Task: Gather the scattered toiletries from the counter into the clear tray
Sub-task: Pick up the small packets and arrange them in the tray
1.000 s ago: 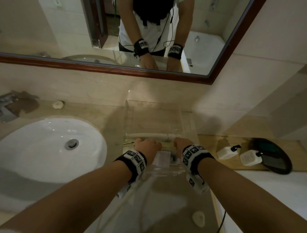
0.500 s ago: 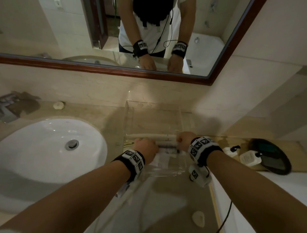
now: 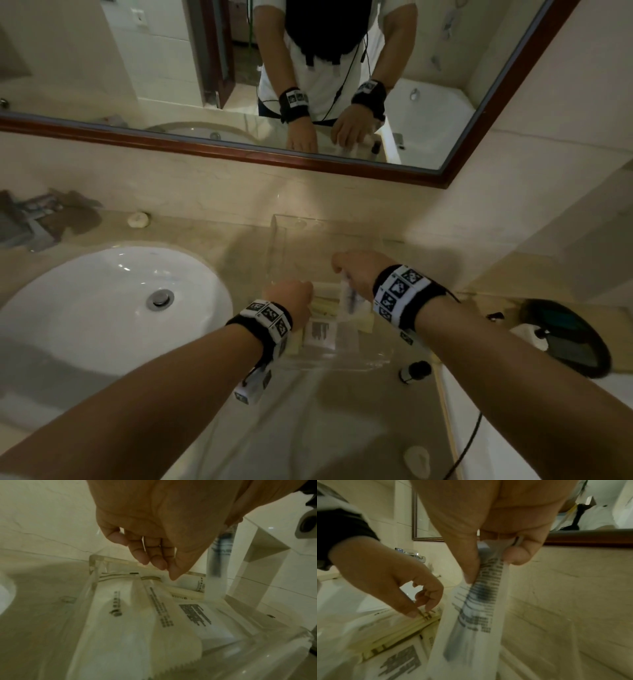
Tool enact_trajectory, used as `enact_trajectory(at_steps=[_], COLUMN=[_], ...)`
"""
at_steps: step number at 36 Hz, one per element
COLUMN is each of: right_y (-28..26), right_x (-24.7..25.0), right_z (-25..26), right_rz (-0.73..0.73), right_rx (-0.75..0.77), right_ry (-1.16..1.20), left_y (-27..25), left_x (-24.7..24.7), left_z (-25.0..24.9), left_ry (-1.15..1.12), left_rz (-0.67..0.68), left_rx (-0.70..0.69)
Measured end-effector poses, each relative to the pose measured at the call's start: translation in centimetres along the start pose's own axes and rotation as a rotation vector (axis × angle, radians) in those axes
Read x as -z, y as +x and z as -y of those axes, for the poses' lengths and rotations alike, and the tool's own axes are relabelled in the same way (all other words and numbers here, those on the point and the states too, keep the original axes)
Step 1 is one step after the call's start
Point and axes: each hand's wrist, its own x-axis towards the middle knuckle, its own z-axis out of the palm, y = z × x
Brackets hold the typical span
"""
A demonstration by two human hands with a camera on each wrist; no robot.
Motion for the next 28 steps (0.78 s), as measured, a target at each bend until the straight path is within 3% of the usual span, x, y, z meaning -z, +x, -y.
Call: enact_trajectory(at_steps=[5,8,11,15,17,23,28], right_y=[0.8,1.7,2.3,2.1,1.7,0.5,0.3], right_x=[-0.8,-2.3,-3.6,-4.6,-4.8,-6.3,-7.5], right_z=[2.5,3.0,2.7,1.4,1.0,0.4,0.6], right_rz=[0.137,0.096,0.029,-0.067,-0.103,0.179,0.332], right_rx=[0.005,0.053,0.093,0.014,-0.038,-0.176,-0.225], right_ry=[-0.116,-0.16,-0.056,0.202,0.201,-0.096,-0.074], left_y=[-0.2,-0.3,-0.5,-0.4,-0.3,-0.3,-0.2], left_x=[-0.1,-0.1,-0.2,-0.6,-0.9,-1.1,-1.6], left_z=[1.0,1.3,1.2,1.4,1.4,0.2,-0.7], left_ry=[-0.029,0.018,0.06,0.014,-0.02,0.009,0.107], left_rz=[-0.028,-0.029,-0.015,-0.047,-0.083,-0.095,-0.027], left_rx=[0.02,0.013,-0.005,-0.002,-0.018,-0.101,-0.203])
